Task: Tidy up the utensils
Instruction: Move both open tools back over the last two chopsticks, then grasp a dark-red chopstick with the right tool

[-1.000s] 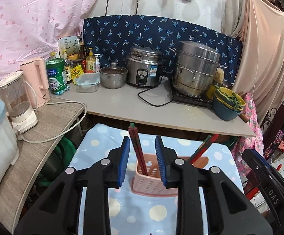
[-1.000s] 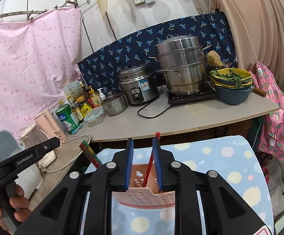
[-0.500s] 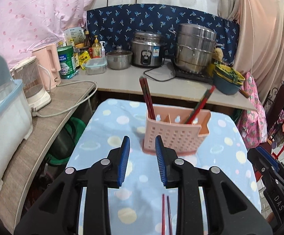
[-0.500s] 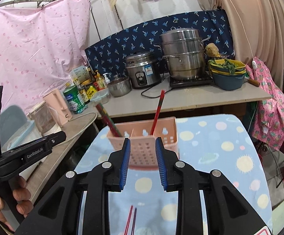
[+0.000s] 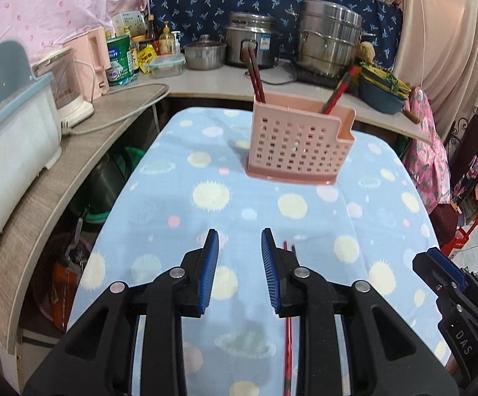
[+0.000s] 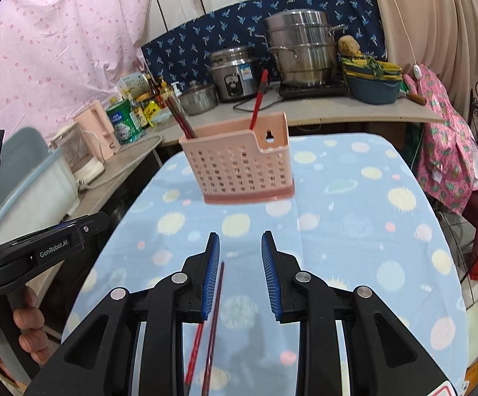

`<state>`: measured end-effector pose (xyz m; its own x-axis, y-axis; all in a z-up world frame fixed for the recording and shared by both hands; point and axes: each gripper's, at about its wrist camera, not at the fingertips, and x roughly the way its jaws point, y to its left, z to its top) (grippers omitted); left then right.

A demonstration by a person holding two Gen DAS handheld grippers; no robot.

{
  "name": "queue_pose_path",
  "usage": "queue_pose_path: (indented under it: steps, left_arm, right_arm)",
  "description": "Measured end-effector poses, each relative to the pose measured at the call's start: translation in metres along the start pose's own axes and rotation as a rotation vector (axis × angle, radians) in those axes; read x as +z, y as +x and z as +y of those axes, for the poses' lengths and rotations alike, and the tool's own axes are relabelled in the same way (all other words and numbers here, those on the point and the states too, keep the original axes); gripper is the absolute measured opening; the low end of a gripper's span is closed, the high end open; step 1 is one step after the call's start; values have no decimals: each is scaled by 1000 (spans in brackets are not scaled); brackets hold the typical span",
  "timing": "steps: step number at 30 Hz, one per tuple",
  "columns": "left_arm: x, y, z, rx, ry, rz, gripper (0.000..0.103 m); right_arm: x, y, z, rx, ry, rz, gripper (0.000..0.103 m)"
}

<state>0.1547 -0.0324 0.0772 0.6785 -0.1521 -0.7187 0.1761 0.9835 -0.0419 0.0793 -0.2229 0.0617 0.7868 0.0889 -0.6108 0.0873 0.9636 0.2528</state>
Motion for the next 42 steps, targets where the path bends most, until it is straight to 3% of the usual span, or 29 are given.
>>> queue_pose_path:
  steps: [9,23,27,33,42]
  left_arm:
    - [-53,10,2,8,15,79,26]
    - [-123,24,19,33,20,212,26]
    - [-128,24,22,35,21,223,34]
    - [-135,23,24,33,22,232,35]
    - [-139,22,17,20,48,229,49]
  right_arm:
    - [-61,1,0,-13,-36,107,26]
    - [-137,19,26,41,-75,274,26]
    - [-149,24,37,55,-99,300,26]
    - [-156,28,41,61,-112,318,25]
    - [-159,31,38,30,-120,318,11]
